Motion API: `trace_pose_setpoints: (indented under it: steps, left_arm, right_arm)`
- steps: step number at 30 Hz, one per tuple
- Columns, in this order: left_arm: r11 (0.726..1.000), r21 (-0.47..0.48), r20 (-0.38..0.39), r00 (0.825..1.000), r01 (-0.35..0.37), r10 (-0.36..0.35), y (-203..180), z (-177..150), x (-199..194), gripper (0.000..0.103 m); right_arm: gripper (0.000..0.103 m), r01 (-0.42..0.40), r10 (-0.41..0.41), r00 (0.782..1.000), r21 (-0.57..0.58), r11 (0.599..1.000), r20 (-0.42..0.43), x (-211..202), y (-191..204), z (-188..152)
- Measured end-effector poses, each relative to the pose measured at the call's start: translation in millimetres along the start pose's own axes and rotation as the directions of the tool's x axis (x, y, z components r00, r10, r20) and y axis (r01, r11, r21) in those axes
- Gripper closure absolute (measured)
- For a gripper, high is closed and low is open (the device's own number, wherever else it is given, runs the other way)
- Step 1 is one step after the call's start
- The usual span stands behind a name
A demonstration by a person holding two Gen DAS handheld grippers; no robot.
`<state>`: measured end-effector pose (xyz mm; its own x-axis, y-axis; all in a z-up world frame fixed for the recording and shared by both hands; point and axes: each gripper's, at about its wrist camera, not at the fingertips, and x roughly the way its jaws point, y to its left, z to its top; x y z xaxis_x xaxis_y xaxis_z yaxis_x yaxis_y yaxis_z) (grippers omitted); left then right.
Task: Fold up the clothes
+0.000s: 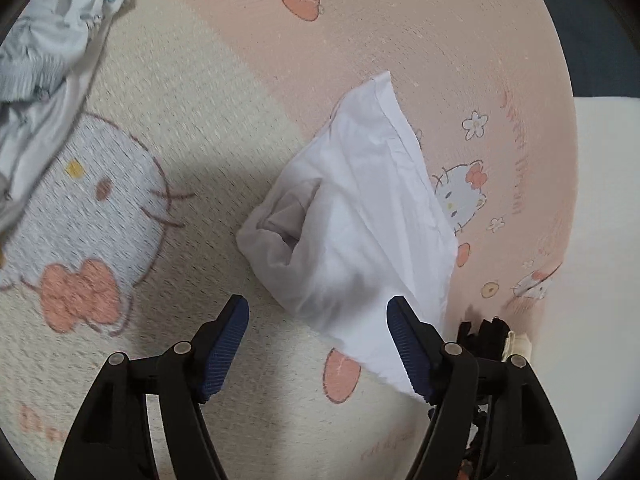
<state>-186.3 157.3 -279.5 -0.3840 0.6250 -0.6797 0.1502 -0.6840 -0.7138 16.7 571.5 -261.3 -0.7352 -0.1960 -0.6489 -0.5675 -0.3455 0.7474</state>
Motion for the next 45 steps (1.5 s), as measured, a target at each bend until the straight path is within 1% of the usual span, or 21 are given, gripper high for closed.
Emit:
trace_pose_setpoints:
  steps: [4, 6, 7, 9, 13, 15, 17, 19, 20, 21, 22, 23, 24, 25, 26, 29, 30, 31, 36, 42, 45]
  left_arm:
    - [1.0, -0.009, -0.01, 1.0, 0.0, -0.001, 3.8, 1.4, 10.9, 0.033]
    - [1.0, -0.018, -0.015, 1.0, 0.008, -0.008, 6.5, 2.5, 15.0, 0.033]
    - [1.0, -0.022, -0.013, 1.0, 0.015, -0.015, 7.5, 3.0, 16.2, 0.033]
    - [0.999, -0.022, -0.006, 1.0, 0.023, -0.024, 7.7, 4.5, 18.4, 0.033]
    - [0.999, -0.029, 0.023, 0.999, 0.032, -0.032, 5.4, 7.6, 22.9, 0.033]
    - [0.998, -0.045, 0.046, 0.998, 0.037, -0.035, 4.0, 8.8, 25.2, 0.03]
    - [0.997, -0.069, 0.073, 0.997, 0.042, -0.036, 4.3, 9.5, 25.8, 0.029]
    - [0.994, -0.106, 0.09, 0.996, 0.029, -0.02, 3.9, 9.7, 25.6, 0.029]
    - [0.992, -0.122, 0.1, 0.995, 0.019, -0.007, 3.2, 8.9, 25.1, 0.029]
    - [0.991, -0.13, 0.112, 0.994, 0.004, 0.011, 1.7, 7.3, 24.3, 0.029]
    - [0.991, -0.135, 0.124, 0.992, -0.015, 0.032, -0.4, 5.6, 23.8, 0.03]
    - [0.991, -0.123, 0.14, 0.987, -0.057, 0.074, -5.5, 3.1, 24.2, 0.041]
    - [0.987, -0.093, 0.158, 0.977, -0.13, 0.143, -12.1, -0.4, 25.0, 0.052]
    - [0.976, -0.049, 0.172, 0.961, -0.211, 0.216, -18.2, -4.1, 26.8, 0.069]
    - [0.958, -0.005, 0.192, 0.94, -0.285, 0.281, -24.7, -8.0, 28.5, 0.075]
    - [0.9, 0.11, 0.257, 0.887, -0.421, 0.384, -44.2, -19.3, 28.9, 0.086]
    - [0.886, 0.136, 0.268, 0.877, -0.443, 0.398, -49.0, -21.1, 27.2, 0.087]
    - [0.874, 0.156, 0.275, 0.87, -0.461, 0.409, -53.1, -22.7, 25.0, 0.089]
    - [0.862, 0.19, 0.26, 0.871, -0.47, 0.417, -58.2, -30.7, 3.9, 0.09]
    - [0.857, 0.227, 0.26, 0.876, -0.464, 0.406, -61.3, -42.6, -20.9, 0.09]
    - [0.857, 0.243, 0.248, 0.884, -0.454, 0.397, -57.5, -52.3, -33.1, 0.09]
  right_arm:
    - [0.039, 0.024, -0.024, 0.999, 0.007, 1.0, 0.022, 12.4, -0.3, 3.7]
    - [0.039, 0.064, -0.064, 0.998, 0.01, 0.998, 0.013, 22.1, -3.0, 5.8]
    - [0.039, 0.069, -0.069, 0.997, 0.009, 0.998, 0.02, 24.1, -4.1, 4.9]
    - [0.031, 0.052, -0.052, 0.996, 0.001, 0.999, 0.066, 24.5, -2.0, 4.5]
    - [0.028, -0.004, -0.002, 0.991, 0.046, 0.999, 0.132, 29.7, -2.7, 9.6]
    - [0.028, -0.019, 0.01, 0.986, 0.056, 0.998, 0.164, 32.0, -4.1, 13.0]
    - [0.028, -0.005, -0.003, 0.983, 0.044, 0.999, 0.184, 33.3, -2.1, 16.3]
    - [0.031, 0.042, -0.045, 0.982, 0.02, 0.999, 0.184, 34.6, 2.8, 20.3]
    - [0.041, 0.074, -0.073, 0.981, 0.005, 0.997, 0.181, 34.9, 4.8, 22.2]
    - [0.055, 0.126, -0.121, 0.976, -0.016, 0.992, 0.183, 35.2, 7.9, 24.4]
    - [0.062, 0.182, -0.173, 0.968, -0.038, 0.983, 0.183, 36.0, 10.7, 26.8]
    - [0.066, 0.208, -0.196, 0.963, -0.051, 0.977, 0.183, 36.3, 12.0, 28.1]
    - [0.067, 0.228, -0.215, 0.96, -0.057, 0.972, 0.181, 36.4, 14.0, 29.6]
    - [0.069, 0.249, -0.235, 0.955, -0.061, 0.967, 0.179, 36.5, 16.4, 31.2]
    - [0.072, 0.265, -0.25, 0.952, -0.065, 0.962, 0.177, 36.3, 17.6, 32.6]
    - [0.079, 0.309, -0.288, 0.941, -0.103, 0.945, 0.179, 34.8, 24.4, 34.3]
    - [0.084, 0.314, -0.29, 0.938, -0.115, 0.942, 0.188, 30.7, 24.2, 33.0]
    - [0.085, 0.316, -0.288, 0.937, -0.127, 0.94, 0.2, 25.3, 22.9, 30.9]
    - [0.088, 0.28, -0.253, 0.948, -0.126, 0.952, 0.195, 3.4, 8.0, 13.8]
    - [0.088, 0.291, -0.257, 0.946, -0.169, 0.942, 0.199, -18.6, 5.7, -13.9]
    - [0.088, 0.299, -0.266, 0.945, -0.175, 0.938, 0.189, -29.5, 4.8, -25.5]
